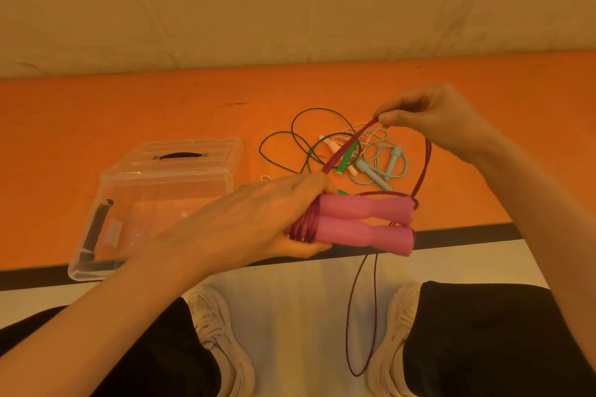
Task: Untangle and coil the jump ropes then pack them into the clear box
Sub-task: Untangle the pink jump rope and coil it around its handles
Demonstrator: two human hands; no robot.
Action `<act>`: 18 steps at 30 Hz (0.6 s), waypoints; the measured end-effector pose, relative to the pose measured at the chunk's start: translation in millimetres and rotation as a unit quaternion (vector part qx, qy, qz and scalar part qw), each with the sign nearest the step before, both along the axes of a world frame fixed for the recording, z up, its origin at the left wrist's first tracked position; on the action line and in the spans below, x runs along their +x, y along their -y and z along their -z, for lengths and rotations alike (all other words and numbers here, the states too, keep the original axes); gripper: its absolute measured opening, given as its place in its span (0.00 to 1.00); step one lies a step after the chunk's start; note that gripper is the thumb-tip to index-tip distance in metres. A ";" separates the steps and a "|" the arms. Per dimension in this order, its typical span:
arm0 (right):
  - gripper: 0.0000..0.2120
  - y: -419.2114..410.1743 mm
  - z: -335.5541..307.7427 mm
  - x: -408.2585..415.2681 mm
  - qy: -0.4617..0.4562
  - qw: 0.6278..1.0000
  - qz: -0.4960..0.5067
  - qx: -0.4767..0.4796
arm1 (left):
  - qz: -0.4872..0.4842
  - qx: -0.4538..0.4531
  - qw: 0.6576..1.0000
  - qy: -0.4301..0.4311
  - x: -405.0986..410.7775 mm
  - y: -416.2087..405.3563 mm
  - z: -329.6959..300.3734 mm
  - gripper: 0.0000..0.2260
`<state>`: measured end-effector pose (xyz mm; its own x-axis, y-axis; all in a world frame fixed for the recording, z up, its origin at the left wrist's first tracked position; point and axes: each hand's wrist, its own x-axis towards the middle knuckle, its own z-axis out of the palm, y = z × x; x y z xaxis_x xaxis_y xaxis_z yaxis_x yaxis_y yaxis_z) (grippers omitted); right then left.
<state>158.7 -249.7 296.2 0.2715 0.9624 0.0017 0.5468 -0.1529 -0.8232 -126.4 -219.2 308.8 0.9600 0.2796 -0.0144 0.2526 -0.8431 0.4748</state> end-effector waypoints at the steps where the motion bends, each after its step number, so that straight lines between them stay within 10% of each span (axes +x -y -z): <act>1: 0.05 -2.6 1.6 -3.6 0.004 1.000 0.005 0.007 | 0.007 0.002 1.000 0.010 0.9 3.0 -0.1 0.20; 13: 0.05 -0.1 9.4 -19.8 -0.060 0.997 0.039 -0.018 | -0.083 -0.092 0.979 0.164 2.0 -5.1 -4.0 0.21; 15: 0.17 0.4 16.5 -24.9 -0.044 0.998 0.037 -0.035 | -0.111 -0.106 0.971 0.185 3.3 -9.2 -3.1 0.20; 18: 0.06 2.8 28.7 -30.9 -0.039 0.996 0.019 -0.076 | -0.148 -0.109 0.961 0.208 4.8 -13.3 -0.5 0.19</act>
